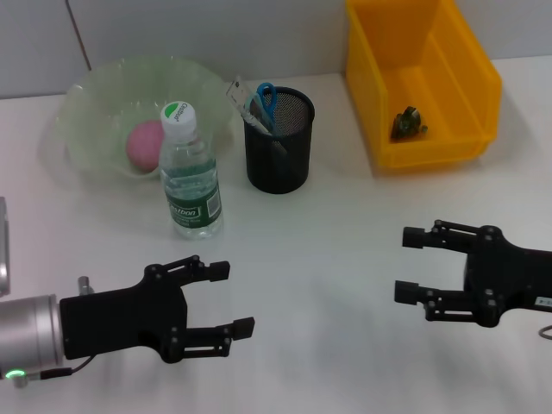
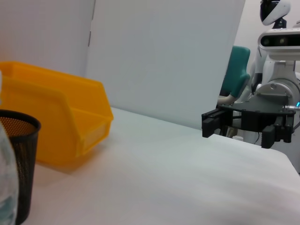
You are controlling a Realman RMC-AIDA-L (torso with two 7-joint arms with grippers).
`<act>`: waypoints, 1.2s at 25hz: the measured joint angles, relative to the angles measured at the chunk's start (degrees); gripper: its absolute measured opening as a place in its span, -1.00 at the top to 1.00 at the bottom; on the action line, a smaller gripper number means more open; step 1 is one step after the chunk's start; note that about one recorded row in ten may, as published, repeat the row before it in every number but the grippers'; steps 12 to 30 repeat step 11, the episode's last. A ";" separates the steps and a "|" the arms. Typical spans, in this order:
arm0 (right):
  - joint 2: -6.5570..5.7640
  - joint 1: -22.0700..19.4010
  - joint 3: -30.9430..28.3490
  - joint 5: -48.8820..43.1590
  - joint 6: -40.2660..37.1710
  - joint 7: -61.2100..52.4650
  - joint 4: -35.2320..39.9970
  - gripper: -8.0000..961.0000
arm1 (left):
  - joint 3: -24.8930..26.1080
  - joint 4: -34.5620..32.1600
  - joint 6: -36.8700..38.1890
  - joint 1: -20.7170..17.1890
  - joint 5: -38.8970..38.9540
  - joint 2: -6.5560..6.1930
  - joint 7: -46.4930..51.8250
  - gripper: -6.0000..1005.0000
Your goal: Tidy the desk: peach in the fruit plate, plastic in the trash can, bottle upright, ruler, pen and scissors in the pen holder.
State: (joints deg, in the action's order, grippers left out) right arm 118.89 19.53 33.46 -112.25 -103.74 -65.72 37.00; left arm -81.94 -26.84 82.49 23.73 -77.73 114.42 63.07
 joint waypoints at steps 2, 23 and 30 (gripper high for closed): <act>0.04 0.31 0.03 0.00 0.23 0.48 -0.59 -0.65 | 0.52 -0.07 0.61 -0.64 -0.08 -0.22 0.02 -0.74; 0.04 1.91 0.84 -0.08 2.44 1.30 -3.56 -0.65 | 2.09 -0.17 2.51 -1.71 -0.22 -0.59 -0.31 -0.74; 0.04 1.91 0.84 -0.08 2.44 1.30 -3.56 -0.65 | 2.09 -0.17 2.51 -1.71 -0.22 -0.59 -0.31 -0.74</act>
